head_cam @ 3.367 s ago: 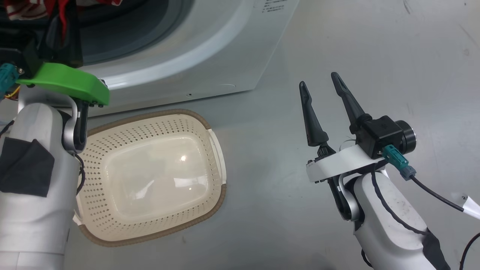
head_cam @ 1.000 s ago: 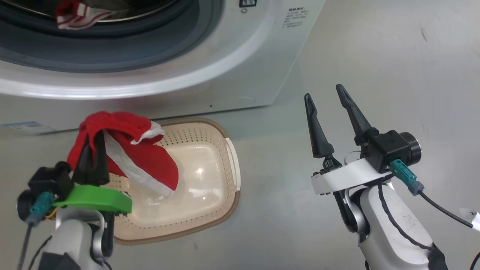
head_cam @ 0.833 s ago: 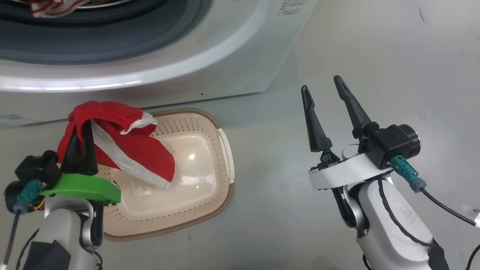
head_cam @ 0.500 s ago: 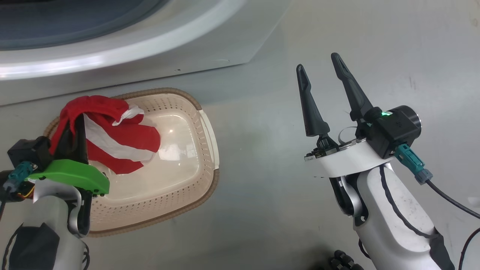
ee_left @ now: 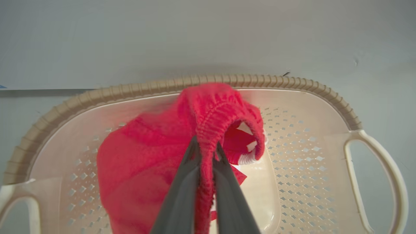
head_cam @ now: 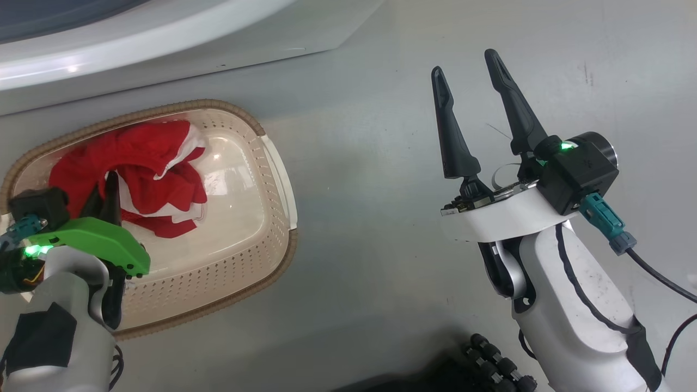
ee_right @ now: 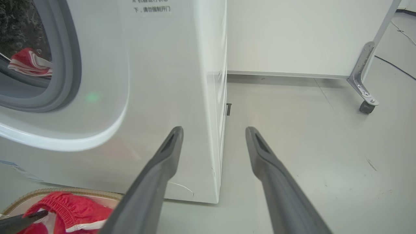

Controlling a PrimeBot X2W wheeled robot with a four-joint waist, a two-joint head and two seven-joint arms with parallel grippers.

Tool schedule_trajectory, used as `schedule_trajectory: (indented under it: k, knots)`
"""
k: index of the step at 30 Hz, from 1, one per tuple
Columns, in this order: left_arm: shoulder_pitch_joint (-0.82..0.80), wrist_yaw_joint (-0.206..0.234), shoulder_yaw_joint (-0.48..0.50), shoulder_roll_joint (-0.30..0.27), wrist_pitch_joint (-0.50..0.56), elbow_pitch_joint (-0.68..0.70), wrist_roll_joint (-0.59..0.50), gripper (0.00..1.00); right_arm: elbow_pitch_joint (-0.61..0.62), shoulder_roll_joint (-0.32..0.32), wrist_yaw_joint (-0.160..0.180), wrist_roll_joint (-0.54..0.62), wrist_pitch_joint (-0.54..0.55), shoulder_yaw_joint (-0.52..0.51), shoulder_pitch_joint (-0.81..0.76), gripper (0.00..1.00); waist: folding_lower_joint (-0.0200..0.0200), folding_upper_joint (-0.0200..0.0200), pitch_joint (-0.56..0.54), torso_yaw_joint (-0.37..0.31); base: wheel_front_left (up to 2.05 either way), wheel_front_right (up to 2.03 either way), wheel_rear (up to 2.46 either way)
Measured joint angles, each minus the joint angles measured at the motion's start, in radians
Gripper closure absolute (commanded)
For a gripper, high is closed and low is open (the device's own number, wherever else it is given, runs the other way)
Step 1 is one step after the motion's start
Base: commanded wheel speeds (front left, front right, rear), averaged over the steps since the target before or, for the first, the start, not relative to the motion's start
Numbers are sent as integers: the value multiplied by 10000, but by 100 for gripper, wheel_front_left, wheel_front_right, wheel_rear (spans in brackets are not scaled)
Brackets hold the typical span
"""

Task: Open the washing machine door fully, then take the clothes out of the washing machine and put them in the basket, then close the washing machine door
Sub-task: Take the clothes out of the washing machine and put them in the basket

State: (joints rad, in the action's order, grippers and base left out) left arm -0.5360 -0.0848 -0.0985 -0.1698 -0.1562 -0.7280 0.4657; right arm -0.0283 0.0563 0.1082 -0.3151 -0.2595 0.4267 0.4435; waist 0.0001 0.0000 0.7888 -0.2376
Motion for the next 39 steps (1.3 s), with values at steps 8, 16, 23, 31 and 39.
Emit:
schedule_trajectory:
  k: [8, 16, 23, 31, 39]
  knots:
    - [-456, -86, -48, 13, 142, -978, 65, 2, -88, 0, 17, -2, 0, 31, 71, 0, 0, 0, 26, 6, 0, 0, 0]
    - [-605, -186, -182, 88, -253, -1609, 65, 0, -460, 0, 81, 0, 0, -15, 96, 0, 0, 0, -398, 72, 0, 0, 0]
    - [-646, -274, -320, 347, -750, -1691, 50, 0, -869, 2, 82, 38, 0, -217, 92, 0, 0, 0, -1067, 279, 0, 0, 0]
    - [-623, -322, -451, 654, -928, -1549, -113, 0, -1453, 4, 79, 98, 0, -541, -151, 0, -1, 0, -2025, 711, 0, 0, 0]
    - [-183, -351, -537, 840, -959, -525, -282, 0, -1843, 4, 58, 98, 2, -836, -737, 0, -2, 0, -3109, 1223, 0, 0, 0]
